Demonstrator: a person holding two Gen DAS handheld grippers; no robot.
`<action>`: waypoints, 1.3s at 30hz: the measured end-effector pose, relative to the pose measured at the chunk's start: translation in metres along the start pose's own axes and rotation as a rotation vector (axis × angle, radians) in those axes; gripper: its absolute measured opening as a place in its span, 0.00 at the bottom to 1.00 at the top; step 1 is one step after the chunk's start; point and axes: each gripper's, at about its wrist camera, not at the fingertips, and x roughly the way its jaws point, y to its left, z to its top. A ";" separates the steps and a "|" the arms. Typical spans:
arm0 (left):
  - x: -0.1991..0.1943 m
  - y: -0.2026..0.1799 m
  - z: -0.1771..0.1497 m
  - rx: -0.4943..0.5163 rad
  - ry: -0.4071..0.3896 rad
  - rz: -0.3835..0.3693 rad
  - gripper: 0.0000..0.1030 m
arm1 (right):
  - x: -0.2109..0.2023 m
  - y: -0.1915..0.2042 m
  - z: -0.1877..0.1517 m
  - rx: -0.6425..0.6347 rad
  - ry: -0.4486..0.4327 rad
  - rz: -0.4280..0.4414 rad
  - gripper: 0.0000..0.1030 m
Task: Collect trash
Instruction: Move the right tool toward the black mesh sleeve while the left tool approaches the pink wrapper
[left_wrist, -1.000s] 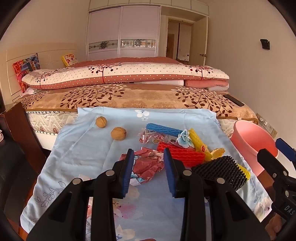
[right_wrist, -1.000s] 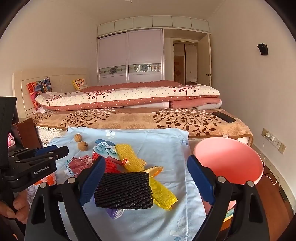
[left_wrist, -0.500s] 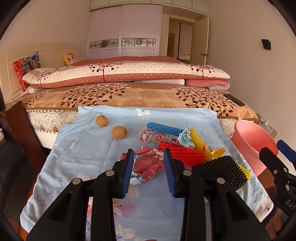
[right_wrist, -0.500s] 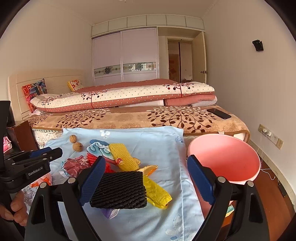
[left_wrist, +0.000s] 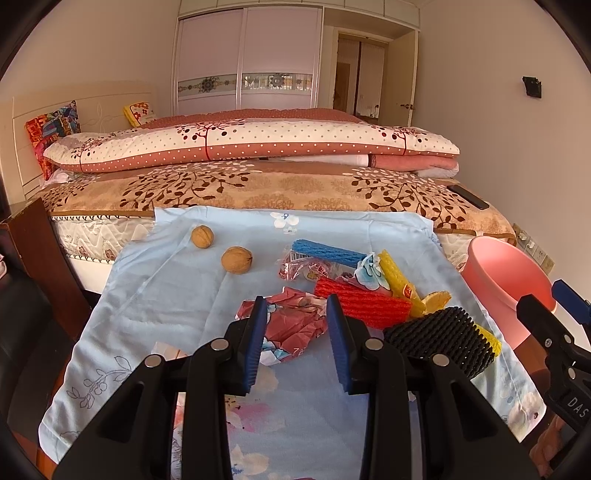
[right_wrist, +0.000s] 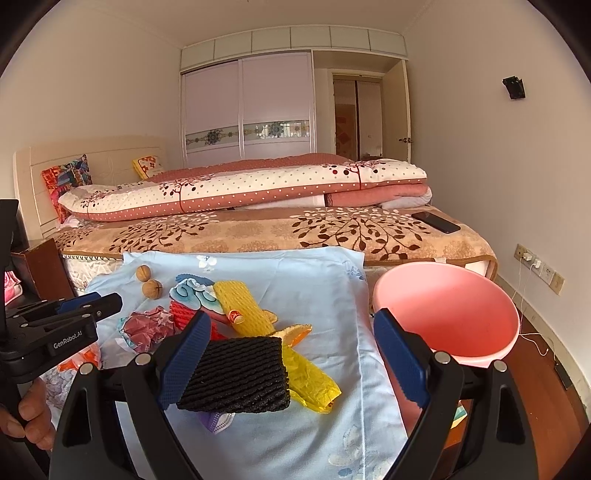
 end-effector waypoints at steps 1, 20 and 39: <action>0.000 0.000 0.000 -0.001 0.000 0.000 0.33 | 0.000 0.000 0.000 0.000 0.002 -0.001 0.86; 0.003 0.001 -0.004 -0.003 0.012 -0.003 0.33 | 0.002 -0.001 -0.004 0.000 0.013 -0.004 0.85; 0.003 0.000 -0.006 0.007 0.008 -0.025 0.33 | 0.010 -0.003 -0.010 0.005 0.079 0.046 0.75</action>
